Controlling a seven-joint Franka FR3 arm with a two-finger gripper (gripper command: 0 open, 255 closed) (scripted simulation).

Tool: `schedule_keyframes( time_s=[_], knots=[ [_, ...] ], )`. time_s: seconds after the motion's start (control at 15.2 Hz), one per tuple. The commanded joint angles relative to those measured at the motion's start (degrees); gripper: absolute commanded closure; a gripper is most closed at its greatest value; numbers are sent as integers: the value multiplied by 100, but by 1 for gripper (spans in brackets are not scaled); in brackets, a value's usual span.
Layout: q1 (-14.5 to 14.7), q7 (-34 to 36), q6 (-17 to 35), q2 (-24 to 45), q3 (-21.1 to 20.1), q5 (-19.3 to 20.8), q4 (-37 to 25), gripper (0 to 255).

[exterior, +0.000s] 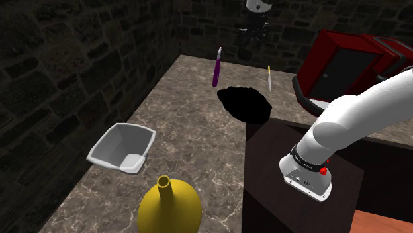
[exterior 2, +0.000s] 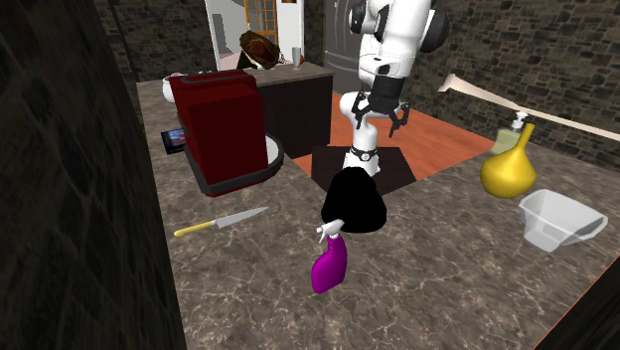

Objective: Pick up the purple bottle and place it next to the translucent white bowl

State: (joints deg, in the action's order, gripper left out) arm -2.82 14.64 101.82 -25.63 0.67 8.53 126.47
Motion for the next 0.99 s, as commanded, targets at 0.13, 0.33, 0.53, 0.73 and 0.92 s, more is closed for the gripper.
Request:
schedule_keyframes(
  time_s=[0.13,0.33,0.53,0.73,0.92],
  knots=[
    [-101,400,307,949,-86,190,-568,0],
    [-160,693,426,1647,-125,352,-1085,0],
    [-200,968,468,2350,-133,520,-1679,0],
    [-223,1214,436,3064,-112,680,-2355,0],
    [-230,1419,330,3795,-59,820,-3128,0]
  ],
)
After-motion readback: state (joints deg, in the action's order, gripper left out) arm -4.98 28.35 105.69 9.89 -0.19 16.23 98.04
